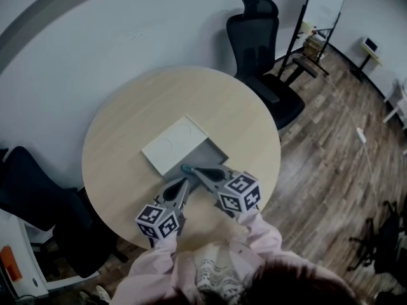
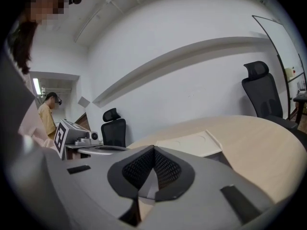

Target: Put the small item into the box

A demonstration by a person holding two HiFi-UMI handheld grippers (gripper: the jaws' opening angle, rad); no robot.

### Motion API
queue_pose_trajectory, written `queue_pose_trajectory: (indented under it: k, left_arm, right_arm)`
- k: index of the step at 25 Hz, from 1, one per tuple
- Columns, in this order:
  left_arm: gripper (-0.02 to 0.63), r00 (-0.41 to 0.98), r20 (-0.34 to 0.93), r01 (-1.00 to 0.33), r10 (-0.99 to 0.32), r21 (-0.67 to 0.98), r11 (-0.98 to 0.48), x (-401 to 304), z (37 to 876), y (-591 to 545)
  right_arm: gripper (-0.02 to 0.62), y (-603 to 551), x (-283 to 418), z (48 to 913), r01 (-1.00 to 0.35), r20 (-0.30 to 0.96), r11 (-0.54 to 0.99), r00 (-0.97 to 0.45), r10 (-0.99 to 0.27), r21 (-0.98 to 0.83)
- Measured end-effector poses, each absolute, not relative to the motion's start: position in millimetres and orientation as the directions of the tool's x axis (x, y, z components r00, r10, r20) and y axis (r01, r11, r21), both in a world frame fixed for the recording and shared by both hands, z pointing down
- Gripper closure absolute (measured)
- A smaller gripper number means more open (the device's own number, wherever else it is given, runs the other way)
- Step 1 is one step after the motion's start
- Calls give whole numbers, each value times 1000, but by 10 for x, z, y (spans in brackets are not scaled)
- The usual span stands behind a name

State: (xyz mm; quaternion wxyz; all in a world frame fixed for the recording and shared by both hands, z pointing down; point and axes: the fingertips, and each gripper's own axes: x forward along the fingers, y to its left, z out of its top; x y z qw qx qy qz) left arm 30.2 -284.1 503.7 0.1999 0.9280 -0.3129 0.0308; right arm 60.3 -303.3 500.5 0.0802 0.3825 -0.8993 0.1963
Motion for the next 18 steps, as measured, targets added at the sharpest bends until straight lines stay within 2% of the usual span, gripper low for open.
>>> queue_pose_trajectory:
  k: [18]
  left_arm:
    - [595, 806, 176, -591, -566, 315, -743, 297, 4952, -2758]
  right_arm:
    - [598, -2919, 552, 4909, -703, 258, 663, -711, -654, -257]
